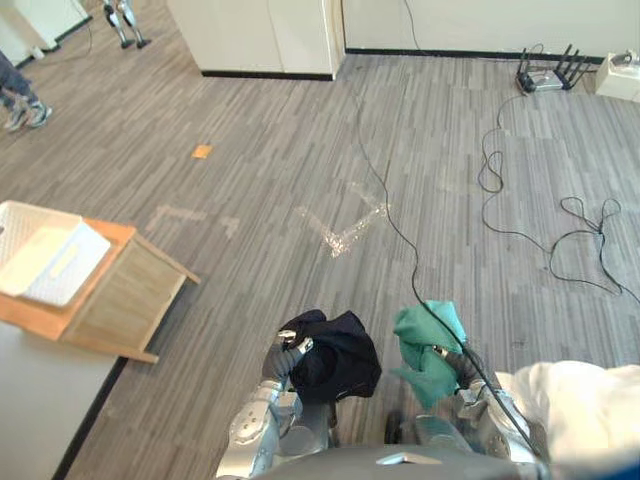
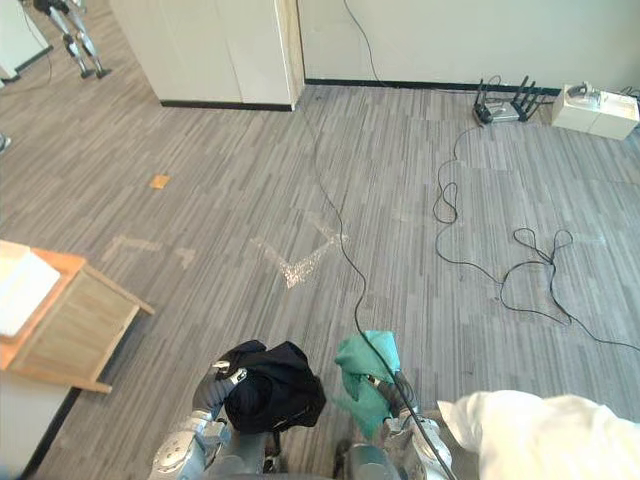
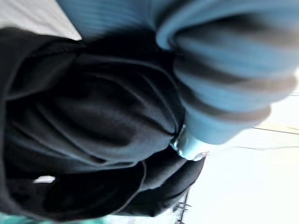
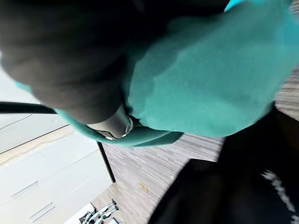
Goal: Tidy the bed and pick cloth on bed and put in laundry
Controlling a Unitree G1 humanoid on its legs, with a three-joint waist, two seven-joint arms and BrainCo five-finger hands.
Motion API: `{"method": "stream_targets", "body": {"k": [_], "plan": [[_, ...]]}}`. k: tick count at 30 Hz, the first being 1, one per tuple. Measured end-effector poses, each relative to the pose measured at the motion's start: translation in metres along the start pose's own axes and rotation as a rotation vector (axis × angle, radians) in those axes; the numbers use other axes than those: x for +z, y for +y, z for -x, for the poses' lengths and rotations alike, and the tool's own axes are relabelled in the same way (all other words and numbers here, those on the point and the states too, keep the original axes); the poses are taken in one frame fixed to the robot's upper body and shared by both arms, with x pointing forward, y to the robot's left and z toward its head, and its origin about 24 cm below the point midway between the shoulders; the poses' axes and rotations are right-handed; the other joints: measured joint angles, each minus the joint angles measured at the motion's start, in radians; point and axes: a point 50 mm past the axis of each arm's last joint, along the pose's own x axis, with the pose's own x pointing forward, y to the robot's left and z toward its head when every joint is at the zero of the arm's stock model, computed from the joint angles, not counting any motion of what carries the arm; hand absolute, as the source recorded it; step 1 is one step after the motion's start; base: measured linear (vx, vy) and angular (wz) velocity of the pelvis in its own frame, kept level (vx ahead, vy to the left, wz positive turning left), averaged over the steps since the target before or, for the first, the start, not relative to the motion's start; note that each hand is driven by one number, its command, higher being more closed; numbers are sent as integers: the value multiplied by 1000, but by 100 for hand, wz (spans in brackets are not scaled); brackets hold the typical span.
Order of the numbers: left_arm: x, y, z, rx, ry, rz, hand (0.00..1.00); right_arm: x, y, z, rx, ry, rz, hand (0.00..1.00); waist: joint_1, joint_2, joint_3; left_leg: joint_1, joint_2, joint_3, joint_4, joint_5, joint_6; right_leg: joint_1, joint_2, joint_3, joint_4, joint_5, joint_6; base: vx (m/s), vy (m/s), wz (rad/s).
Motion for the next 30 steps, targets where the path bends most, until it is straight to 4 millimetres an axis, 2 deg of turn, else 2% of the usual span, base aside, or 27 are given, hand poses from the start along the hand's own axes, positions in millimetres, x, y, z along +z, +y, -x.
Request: {"method": "stream_targets", "body": {"k": [1,2,3,4,5,6,7,9,10,11,12,13,14,15,16,18,20,21,22,23,24,25,26,27,28,30], "plan": [[0,-3,-1,-2,-7,8,100,0,0,0,-3,-1,-2,100,-1,3,-2,2,-7,22,-96,36,-1,22,0,0,-19,-4,11,598,147,-8],[1,-8,-3,-8,-17,21,100,0,-1,-1,-11,4,-2,100,-1,5,-3,2,-17,57,-251,112,5,64,2,-1,-53,-13,39,620,193,-3],[0,-12,-4,-11,-16,28,100,-3,-2,-1,-19,17,-3,100,1,4,-3,-1,-18,92,-336,168,12,105,2,-5,-75,-31,69,526,174,-4],[-1,-14,-4,-14,-15,31,100,-4,-3,0,-24,23,-4,100,1,5,-3,-1,-14,110,-351,185,21,124,2,-8,-80,-44,87,447,179,-10],[-1,-16,-4,-15,-12,33,100,-8,-4,1,-33,39,-7,100,15,1,-6,-2,-8,144,-334,259,99,164,-6,-10,-83,-76,118,612,242,-3],[-3,-15,-3,-9,-3,30,100,-12,-3,1,-41,59,-9,100,21,-27,-26,-10,-35,166,-290,263,184,171,-40,-12,-70,-97,147,742,277,8],[-2,-16,-6,-11,-8,29,100,-13,-3,0,-47,63,-10,100,21,-46,-34,-22,-51,166,-265,232,192,160,-63,-14,-45,-98,152,762,277,27],[4,-20,-12,-21,-30,27,100,-15,-2,0,-54,75,-18,100,37,-73,-31,-17,-79,156,-138,114,230,135,-121,-45,138,-70,221,694,271,42],[4,-19,-11,-20,-29,22,100,-18,-2,2,-60,84,-23,100,39,-82,-35,4,-92,153,-101,74,241,108,-146,-55,275,-38,253,612,261,39],[3,-19,-11,-24,-27,19,100,-18,-1,1,-60,82,-23,100,40,-83,-36,41,-102,141,-89,38,246,56,-174,-54,441,30,250,475,203,30],[4,-20,-11,-26,-29,20,100,-17,0,0,-57,80,-21,100,40,-82,-36,68,-110,124,-96,13,243,9,-193,-52,569,81,237,449,172,31],[4,-17,-10,-23,-29,6,100,-16,3,-3,-44,80,-10,100,39,-83,-36,131,-130,101,-119,-17,235,-77,-234,-53,796,64,212,512,164,41],[4,-15,-9,-17,-23,-5,100,-17,5,-3,-37,85,-5,100,31,-80,-36,182,-138,78,-142,-23,233,-129,-242,-54,891,43,192,488,139,57],[3,-13,-8,-10,-18,-10,100,-19,7,-2,-33,94,-2,100,17,-70,-36,234,-140,45,-171,-23,232,-169,-230,-61,923,25,173,536,98,81],[3,-12,-8,-8,-16,-19,100,-22,9,0,-33,105,0,100,1,-57,-35,295,-136,-3,-211,-23,231,-221,-208,-70,909,-3,164,440,51,108],[5,-11,-10,-12,-16,-29,100,-24,9,2,-41,109,-11,100,-19,-53,-32,362,-134,-68,-252,-23,231,-309,-190,-70,824,-37,156,457,-24,110],[5,-10,-11,-17,-8,-33,100,-29,6,7,-60,117,-35,100,-44,-47,-27,409,-123,-144,-261,-30,217,-371,-175,-68,589,-34,157,408,-103,122],[5,-10,-12,-19,-2,-34,100,-25,4,8,-66,93,-52,100,-53,-38,-24,428,-103,-175,-258,-44,193,-381,-154,-58,400,-6,172,326,-122,107],[6,-9,-12,-22,0,-35,100,-22,4,9,-55,48,-54,100,-53,-34,-21,438,-92,-190,-258,-54,175,-382,-143,-51,304,27,173,397,-171,105],[6,-8,-12,-26,2,-38,100,-12,9,13,-23,-108,-35,100,-50,-32,-18,450,-82,-212,-259,-75,140,-389,-134,-29,134,106,181,512,-285,92],[5,-4,-10,-16,8,-41,100,3,19,13,10,-228,-30,100,-49,-57,-21,465,-79,-224,-260,-102,104,-397,-138,6,10,193,195,431,-250,84],[3,-3,-9,-12,18,-44,100,9,23,11,25,-269,-26,100,-50,-63,-18,472,-75,-232,-260,-118,90,-395,-136,20,0,253,198,530,-376,62],[-4,1,-6,4,51,-45,100,19,27,10,46,-313,3,100,-51,-52,-19,486,-51,-251,-257,-145,62,-397,-119,28,32,326,162,336,-265,41],[-10,-1,-6,5,73,-24,100,29,31,5,67,-348,18,100,-45,-17,-19,488,-16,-259,-251,-158,43,-421,-97,13,107,268,132,480,-374,31],[-12,-2,-4,5,79,-18,100,32,31,4,73,-360,26,100,-40,-8,-20,488,-7,-258,-248,-159,39,-442,-94,9,156,233,118,376,-279,24],[-19,1,0,18,107,-5,100,33,31,2,81,-340,31,100,-46,-1,-18,473,11,-257,-163,-145,17,-467,-106,-25,296,116,90,414,-287,35]]}}
